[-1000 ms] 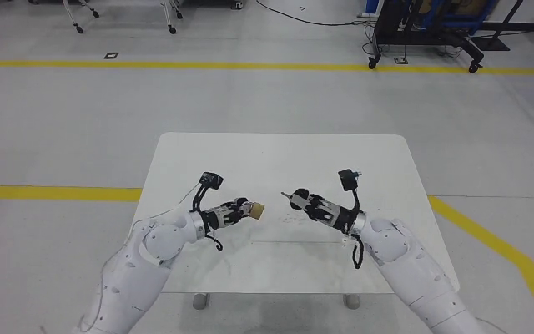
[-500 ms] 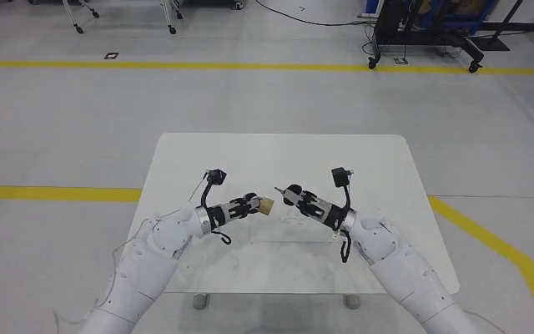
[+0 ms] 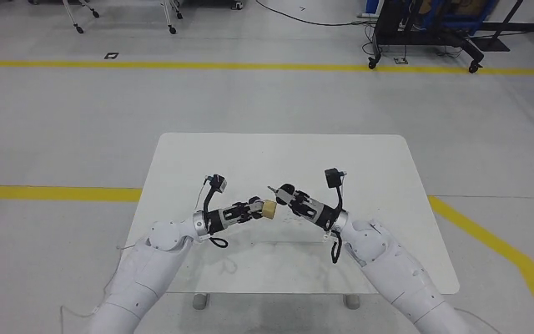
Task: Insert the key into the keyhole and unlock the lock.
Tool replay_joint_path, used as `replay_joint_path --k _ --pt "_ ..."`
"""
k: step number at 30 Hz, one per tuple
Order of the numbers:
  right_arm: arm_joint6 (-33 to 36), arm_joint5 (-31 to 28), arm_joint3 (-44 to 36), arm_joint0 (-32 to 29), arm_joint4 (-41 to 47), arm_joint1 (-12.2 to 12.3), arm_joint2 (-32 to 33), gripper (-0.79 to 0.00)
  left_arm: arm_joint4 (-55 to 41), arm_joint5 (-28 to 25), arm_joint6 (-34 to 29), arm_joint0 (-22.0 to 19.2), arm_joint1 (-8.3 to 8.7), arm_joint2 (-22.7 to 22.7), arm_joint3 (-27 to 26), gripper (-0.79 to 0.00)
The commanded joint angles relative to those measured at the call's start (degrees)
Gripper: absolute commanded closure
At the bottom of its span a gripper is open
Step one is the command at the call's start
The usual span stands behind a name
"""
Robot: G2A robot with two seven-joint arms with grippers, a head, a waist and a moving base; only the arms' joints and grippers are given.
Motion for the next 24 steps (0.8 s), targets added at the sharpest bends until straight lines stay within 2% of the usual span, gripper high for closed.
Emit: replay_joint_path --k 1,5,10,15,24 --pt "-0.13 -0.06 0.20 0.13 -0.34 -0.15 -0.24 0.000 -0.41 -0.07 -0.32 -0.06 -0.03 0.02 -0.07 0.000" --pt "1.64 -1.17 0.88 0.57 0.24 -0.40 -1.11 0.000 -0.94 0.25 -0.54 -0.14 -0.06 -0.05 0.05 0.000" --pt "4.98 -4.06 0.98 0.86 -0.44 -0.35 -1.71 0.000 -3.25 5.71 0.54 -0.45 0.13 -1.40 0.08 0.000" --pt "4.56 -4.56 1.12 0.62 -0.62 -0.20 -0.61 0.000 -3.45 9.17 1.60 0.16 0.70 -3.64 -2.11 0.000" --pt "4.26 -4.54 0.95 0.43 -0.40 -0.16 -0.30 0.000 -2.80 10.65 2.50 0.62 0.78 -3.73 -2.86 0.000"
